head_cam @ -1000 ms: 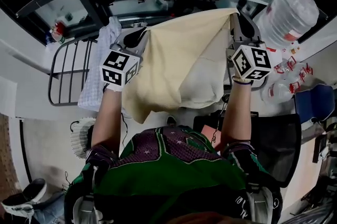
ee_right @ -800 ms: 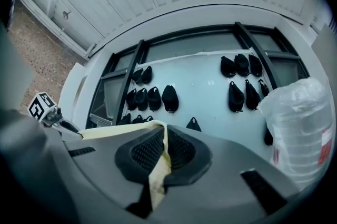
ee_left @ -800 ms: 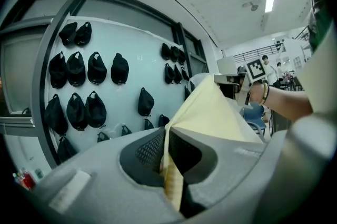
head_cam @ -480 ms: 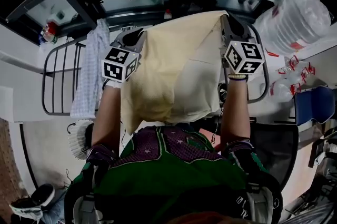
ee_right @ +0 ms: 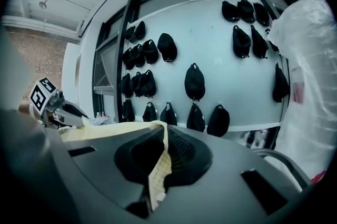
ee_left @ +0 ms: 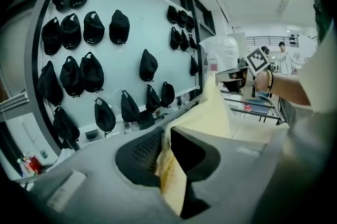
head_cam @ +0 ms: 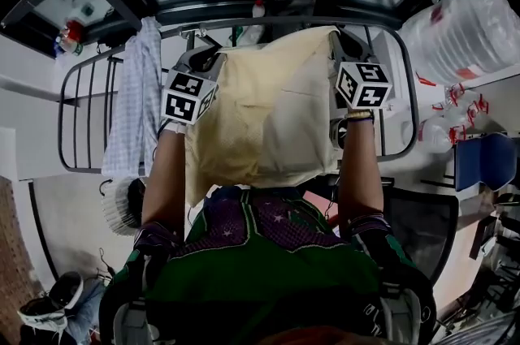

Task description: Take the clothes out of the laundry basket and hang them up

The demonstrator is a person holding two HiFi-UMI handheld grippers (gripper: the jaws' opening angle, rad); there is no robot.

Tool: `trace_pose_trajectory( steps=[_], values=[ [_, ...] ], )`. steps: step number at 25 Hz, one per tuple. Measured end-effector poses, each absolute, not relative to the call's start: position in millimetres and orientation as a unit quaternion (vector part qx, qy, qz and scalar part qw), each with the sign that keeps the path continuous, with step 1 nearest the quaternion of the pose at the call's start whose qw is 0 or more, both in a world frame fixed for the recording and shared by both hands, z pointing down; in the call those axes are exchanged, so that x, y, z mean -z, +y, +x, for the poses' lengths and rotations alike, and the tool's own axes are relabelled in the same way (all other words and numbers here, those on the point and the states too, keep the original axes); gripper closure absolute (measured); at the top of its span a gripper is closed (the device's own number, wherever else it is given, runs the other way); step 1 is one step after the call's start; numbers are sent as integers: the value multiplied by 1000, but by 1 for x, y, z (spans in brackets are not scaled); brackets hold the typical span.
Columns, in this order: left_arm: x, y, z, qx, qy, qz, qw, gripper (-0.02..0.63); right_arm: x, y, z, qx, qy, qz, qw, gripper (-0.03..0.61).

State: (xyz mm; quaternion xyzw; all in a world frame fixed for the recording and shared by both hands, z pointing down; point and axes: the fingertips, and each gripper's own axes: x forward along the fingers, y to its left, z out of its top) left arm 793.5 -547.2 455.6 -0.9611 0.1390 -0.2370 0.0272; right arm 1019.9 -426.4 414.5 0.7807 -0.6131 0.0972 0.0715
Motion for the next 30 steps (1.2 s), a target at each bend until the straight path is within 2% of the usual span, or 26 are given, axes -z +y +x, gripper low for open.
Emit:
trace_pose_trajectory(
  steps=[4,6,8,15,24,30],
  values=[
    [-464,-549,786,256,148,-955,31,494,-443,-428,1023,-129,-611,773,109,571],
    [-464,-547,783,256,150,-954,29,491,-456,-427,1022,-142,-614,766,129,549],
    [-463,-544,780,254,151,-955,27,491,-466,-426,1020,-153,-614,760,147,494],
    [-452,-533,780,242,142,-959,32,491,-476,-398,1026,-178,-612,748,184,449],
    [-422,-511,785,195,127,-972,24,491,-455,-360,1026,-165,-590,774,158,448],
    [-399,-496,756,167,127,-978,19,492,-436,-339,1001,-150,-581,786,151,448]
  ],
)
